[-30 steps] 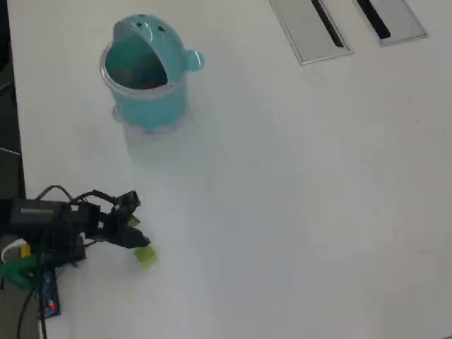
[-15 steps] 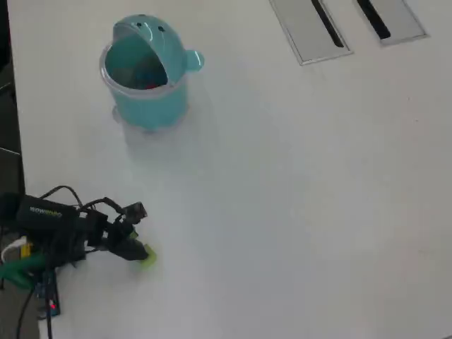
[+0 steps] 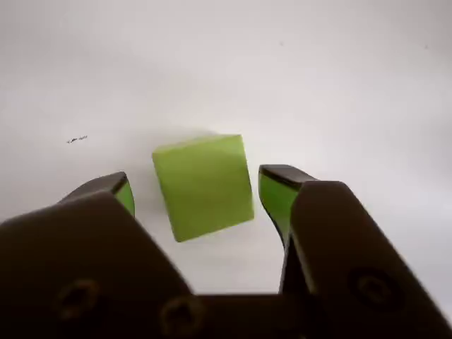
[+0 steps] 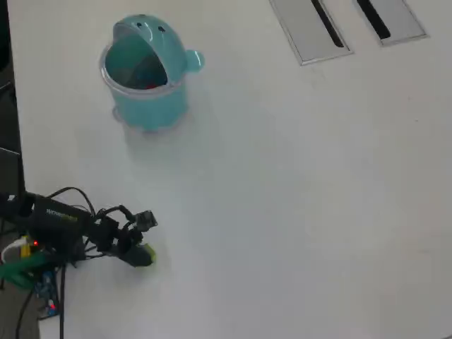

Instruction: Grasp RGB lego blocks and put them in the bin one by one.

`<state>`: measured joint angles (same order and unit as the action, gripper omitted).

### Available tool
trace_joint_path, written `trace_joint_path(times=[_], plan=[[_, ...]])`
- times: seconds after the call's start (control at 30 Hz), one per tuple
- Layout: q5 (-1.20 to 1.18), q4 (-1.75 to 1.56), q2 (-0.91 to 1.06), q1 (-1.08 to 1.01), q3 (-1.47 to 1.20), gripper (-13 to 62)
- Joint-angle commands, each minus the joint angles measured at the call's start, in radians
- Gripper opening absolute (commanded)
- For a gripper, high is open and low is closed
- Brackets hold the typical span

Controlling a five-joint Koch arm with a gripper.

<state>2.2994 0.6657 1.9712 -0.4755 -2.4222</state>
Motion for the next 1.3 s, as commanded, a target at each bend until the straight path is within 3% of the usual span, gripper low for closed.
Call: trace_joint_path(times=[0.0, 0.5, 0.83, 0.97, 1.27], plan=[[0.014, -0.066, -0.011, -0.017, 0.049, 33.0], [-0.146, -0.014, -0.032, -0.006, 0.028, 14.7], [-0.295, -0.015, 0.052, 0.156, 0.057, 12.5], [-0.411, -0.112, 0.097, 0.259, 0.084, 9.1], [-0.637, -0.299, 0.238, 0.532, 0.107, 9.1]])
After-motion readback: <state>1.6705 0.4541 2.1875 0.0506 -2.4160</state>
